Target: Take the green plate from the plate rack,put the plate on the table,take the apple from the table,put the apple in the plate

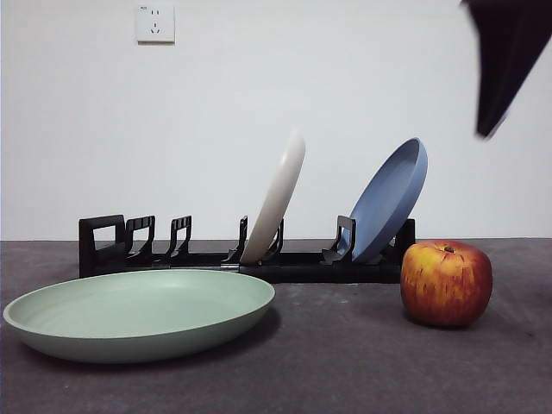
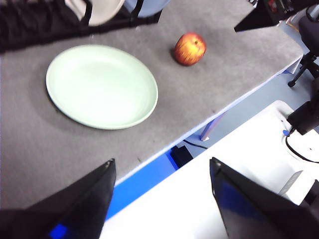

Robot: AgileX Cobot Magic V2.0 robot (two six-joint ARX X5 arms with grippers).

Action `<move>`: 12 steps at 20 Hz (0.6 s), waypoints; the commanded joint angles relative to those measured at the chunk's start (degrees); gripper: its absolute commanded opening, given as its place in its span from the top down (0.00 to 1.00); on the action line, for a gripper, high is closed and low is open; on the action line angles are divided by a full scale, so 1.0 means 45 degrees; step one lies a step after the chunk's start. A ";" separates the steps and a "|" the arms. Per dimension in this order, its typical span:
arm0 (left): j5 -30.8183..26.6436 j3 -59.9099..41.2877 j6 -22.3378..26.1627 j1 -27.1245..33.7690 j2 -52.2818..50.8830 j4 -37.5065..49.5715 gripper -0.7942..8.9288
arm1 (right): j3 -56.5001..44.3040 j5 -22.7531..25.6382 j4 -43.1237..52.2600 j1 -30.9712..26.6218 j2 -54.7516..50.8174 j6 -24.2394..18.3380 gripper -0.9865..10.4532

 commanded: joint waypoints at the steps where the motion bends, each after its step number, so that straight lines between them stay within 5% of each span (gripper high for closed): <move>1: -0.0005 -0.0330 -0.0627 0.0019 -0.0369 0.0155 0.59 | -0.0117 0.0039 0.0903 0.0024 0.1098 -0.0389 0.37; 12: -0.0350 -0.0316 -0.0855 0.0024 -0.0369 0.0573 0.59 | -0.0117 -0.0534 0.3735 0.0024 0.5469 -0.0486 0.37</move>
